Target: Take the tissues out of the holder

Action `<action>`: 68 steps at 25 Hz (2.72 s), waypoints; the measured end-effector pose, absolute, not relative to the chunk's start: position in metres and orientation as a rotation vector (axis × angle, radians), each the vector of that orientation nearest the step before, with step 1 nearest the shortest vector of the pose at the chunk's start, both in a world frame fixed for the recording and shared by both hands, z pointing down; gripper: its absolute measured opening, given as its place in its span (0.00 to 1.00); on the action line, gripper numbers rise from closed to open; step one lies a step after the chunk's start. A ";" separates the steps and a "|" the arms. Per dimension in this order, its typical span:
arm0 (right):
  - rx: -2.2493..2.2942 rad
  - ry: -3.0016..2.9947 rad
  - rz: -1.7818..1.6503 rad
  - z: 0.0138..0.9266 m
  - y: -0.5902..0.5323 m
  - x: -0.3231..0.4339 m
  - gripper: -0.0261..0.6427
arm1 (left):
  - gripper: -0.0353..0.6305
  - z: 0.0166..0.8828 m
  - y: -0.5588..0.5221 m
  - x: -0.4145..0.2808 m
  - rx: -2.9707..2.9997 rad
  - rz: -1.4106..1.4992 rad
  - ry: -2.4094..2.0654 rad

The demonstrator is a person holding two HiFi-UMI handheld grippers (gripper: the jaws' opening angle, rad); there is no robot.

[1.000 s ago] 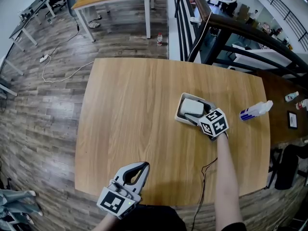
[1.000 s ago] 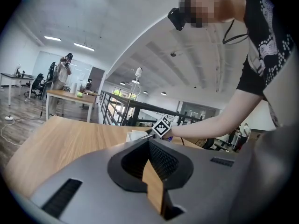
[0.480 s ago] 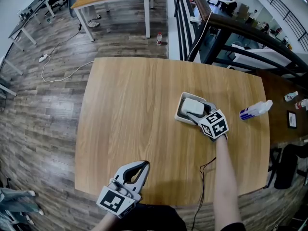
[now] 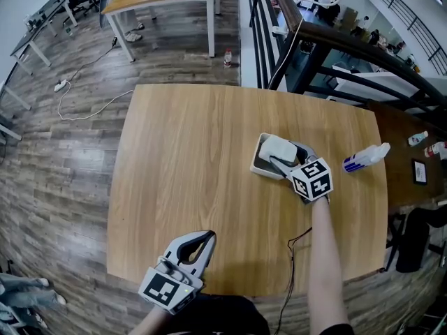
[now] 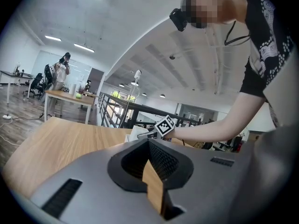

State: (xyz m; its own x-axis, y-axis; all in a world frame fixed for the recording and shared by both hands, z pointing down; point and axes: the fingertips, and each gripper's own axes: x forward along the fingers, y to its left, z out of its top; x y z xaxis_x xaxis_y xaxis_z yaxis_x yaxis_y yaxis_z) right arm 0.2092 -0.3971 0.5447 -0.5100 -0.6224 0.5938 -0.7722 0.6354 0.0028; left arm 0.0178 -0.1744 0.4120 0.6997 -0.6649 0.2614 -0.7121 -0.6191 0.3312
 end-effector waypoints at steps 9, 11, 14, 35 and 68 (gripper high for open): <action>1.282 -2.332 0.382 0.503 -0.379 0.210 0.50 | 0.06 0.404 -0.170 0.020 2.530 0.133 -1.048; 1.307 -2.342 0.381 0.493 -0.370 0.209 0.50 | 0.06 0.402 -0.167 0.021 2.538 0.128 -1.041; 1.333 -2.353 0.379 0.481 -0.353 0.206 0.50 | 0.06 0.398 -0.163 0.021 2.551 0.113 -1.033; 1.659 -2.438 0.350 0.388 -0.217 0.162 0.50 | 0.06 0.386 -0.131 0.015 2.649 0.072 -0.974; 1.680 -2.393 0.393 0.395 -0.091 0.135 0.50 | 0.06 0.369 -0.126 0.006 2.689 0.091 -1.008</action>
